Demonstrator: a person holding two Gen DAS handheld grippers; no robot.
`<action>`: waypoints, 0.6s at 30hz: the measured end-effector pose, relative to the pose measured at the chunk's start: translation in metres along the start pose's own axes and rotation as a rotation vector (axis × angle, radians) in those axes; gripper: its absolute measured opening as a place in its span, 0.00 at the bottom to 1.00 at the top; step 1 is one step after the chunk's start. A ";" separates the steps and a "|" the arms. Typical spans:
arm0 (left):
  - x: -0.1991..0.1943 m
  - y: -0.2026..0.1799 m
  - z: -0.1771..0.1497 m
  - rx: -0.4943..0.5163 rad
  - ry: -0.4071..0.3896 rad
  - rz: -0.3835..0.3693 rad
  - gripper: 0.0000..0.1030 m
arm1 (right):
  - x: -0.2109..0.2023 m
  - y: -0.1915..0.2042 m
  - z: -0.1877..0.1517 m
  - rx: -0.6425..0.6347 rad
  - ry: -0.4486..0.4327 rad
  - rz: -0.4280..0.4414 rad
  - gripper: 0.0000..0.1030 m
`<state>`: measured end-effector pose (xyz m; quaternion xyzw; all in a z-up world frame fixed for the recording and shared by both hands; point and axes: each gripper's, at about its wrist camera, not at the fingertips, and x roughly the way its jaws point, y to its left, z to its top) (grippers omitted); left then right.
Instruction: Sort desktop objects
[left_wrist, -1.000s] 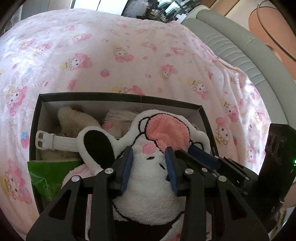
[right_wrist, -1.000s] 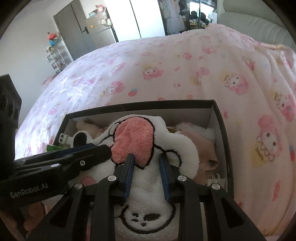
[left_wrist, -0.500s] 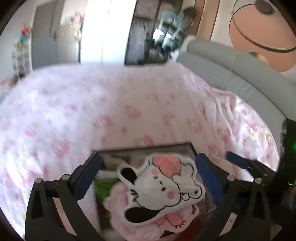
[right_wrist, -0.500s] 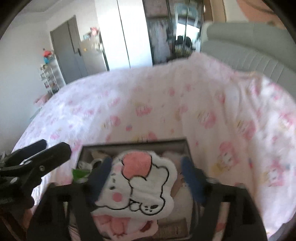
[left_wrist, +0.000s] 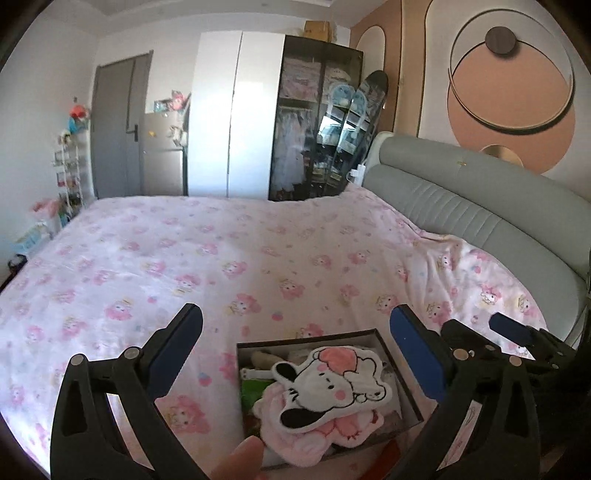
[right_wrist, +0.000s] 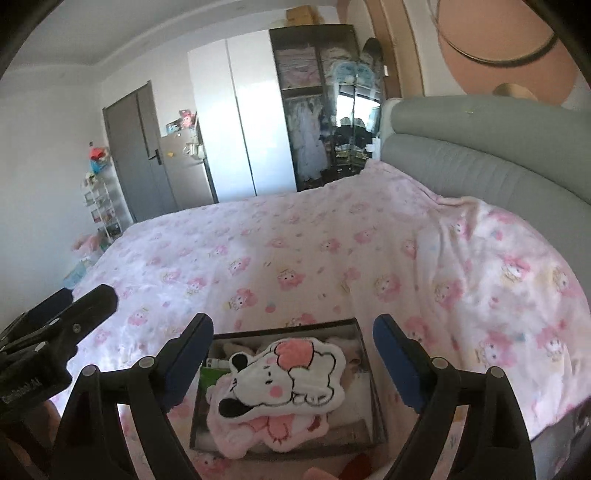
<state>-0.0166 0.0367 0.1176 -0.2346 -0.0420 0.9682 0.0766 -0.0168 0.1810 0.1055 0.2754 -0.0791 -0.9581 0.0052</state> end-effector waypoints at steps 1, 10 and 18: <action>-0.006 -0.001 -0.002 -0.001 -0.004 0.005 0.99 | -0.004 -0.001 -0.003 0.014 0.002 -0.004 0.85; -0.039 -0.003 -0.040 -0.030 0.019 0.015 0.99 | -0.034 -0.007 -0.045 0.040 0.007 -0.079 0.85; -0.037 -0.004 -0.061 -0.038 0.080 0.041 0.99 | -0.029 -0.006 -0.058 0.039 0.025 -0.104 0.85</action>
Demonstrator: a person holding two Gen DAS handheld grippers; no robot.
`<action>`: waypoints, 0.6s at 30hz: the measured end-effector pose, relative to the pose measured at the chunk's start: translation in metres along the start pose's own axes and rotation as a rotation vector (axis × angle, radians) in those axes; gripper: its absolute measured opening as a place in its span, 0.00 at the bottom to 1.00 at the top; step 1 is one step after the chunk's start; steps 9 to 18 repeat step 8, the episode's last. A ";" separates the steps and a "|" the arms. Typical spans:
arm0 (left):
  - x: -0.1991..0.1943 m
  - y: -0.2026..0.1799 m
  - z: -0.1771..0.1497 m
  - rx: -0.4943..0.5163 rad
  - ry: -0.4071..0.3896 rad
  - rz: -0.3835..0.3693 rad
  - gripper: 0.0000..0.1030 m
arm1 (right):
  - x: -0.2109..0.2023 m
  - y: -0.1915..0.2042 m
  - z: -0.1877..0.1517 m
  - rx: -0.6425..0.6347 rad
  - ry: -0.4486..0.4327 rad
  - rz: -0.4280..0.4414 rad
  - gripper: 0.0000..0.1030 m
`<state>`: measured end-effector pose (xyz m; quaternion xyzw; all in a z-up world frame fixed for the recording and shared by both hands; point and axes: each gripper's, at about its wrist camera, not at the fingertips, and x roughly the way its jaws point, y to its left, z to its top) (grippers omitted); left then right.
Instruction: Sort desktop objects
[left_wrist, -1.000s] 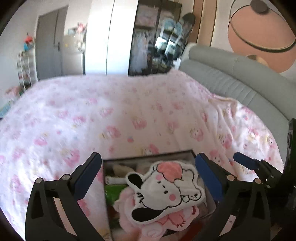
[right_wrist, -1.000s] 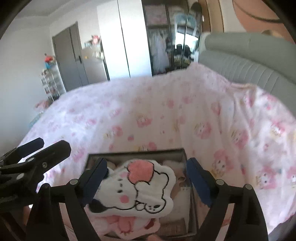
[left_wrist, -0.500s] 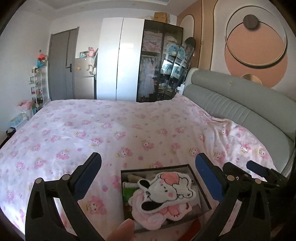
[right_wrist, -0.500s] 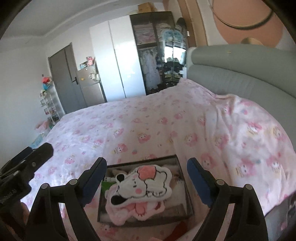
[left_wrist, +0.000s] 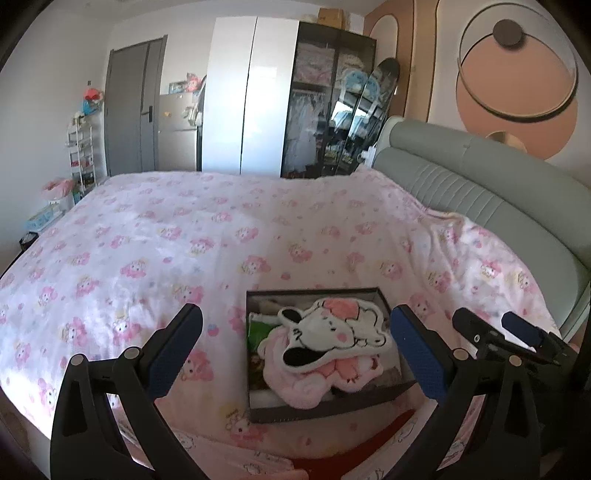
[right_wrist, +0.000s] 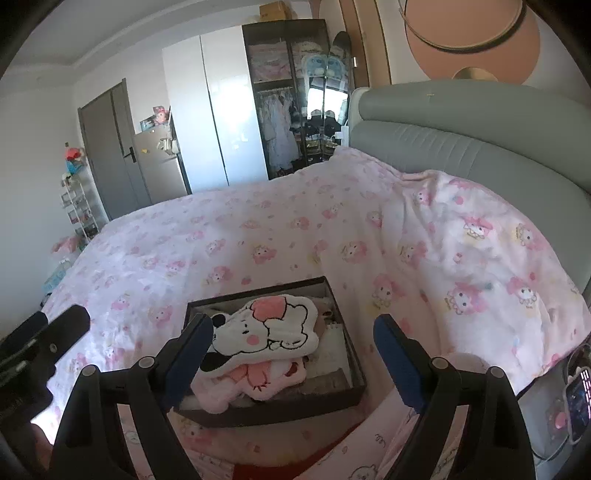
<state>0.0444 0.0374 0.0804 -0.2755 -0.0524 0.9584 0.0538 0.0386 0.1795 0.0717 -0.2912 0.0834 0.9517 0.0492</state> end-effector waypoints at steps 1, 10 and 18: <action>0.001 0.001 -0.001 -0.002 0.004 0.000 0.99 | 0.000 0.000 -0.001 0.002 0.004 0.000 0.85; 0.008 0.007 -0.007 -0.004 0.029 0.010 0.99 | 0.005 0.005 -0.004 -0.008 0.024 -0.009 0.85; 0.008 0.007 -0.007 -0.004 0.029 0.010 0.99 | 0.005 0.005 -0.004 -0.008 0.024 -0.009 0.85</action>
